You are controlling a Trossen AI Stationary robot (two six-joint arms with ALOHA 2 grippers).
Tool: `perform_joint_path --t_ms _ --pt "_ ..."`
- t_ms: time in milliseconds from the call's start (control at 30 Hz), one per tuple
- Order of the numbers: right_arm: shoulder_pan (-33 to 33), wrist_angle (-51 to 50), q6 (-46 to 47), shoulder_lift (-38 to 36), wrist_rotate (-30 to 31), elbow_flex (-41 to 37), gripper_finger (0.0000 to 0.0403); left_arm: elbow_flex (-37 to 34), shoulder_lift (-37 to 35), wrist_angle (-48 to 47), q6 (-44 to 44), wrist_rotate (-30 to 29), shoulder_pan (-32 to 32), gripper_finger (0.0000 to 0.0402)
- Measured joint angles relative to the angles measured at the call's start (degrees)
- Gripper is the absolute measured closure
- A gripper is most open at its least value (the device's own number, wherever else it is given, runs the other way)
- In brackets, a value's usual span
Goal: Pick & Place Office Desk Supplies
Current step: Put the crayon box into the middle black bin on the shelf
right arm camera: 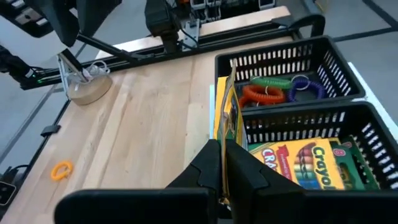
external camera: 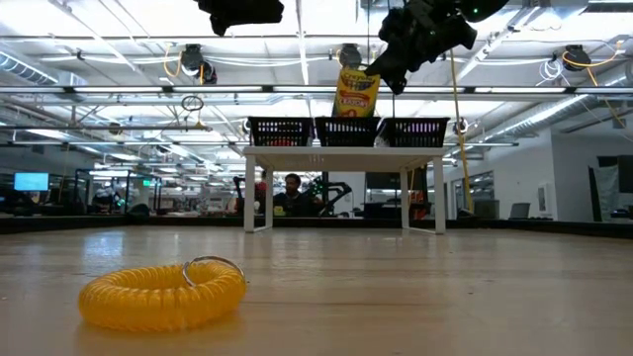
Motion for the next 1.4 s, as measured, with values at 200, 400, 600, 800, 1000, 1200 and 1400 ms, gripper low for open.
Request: perform_joint_path --t_ms 200,400,600,800,1000,1200,1400 --pt "1.1 -1.5 -0.6 0.0 0.1 0.0 0.0399 0.0 0.0 0.0 0.0 0.1 0.3 0.0282" --pt "2.1 -1.6 -1.6 0.0 1.8 0.0 0.0399 0.0 0.0 0.1 -0.1 0.1 0.3 0.0282" --pt "2.2 -1.1 -1.5 0.2 6.2 -0.1 0.0399 0.0 0.0 0.1 -0.3 0.2 0.3 0.0282" --pt "2.6 -0.8 -1.7 0.6 7.6 -0.4 0.0397 0.0 0.0 0.1 -0.5 0.1 0.3 0.0282" --pt "2.5 -0.4 -3.0 0.6 7.9 -0.4 0.0375 0.0 0.0 0.1 -0.5 0.1 0.3 0.0282" --pt "2.6 1.4 -4.5 0.6 7.8 -0.4 0.0332 0.0 0.0 0.1 -0.5 0.1 0.3 0.0282" --pt "3.2 6.8 -4.7 0.6 11.7 -0.4 0.0290 0.0 0.0 0.1 -0.7 0.1 0.3 0.0282"
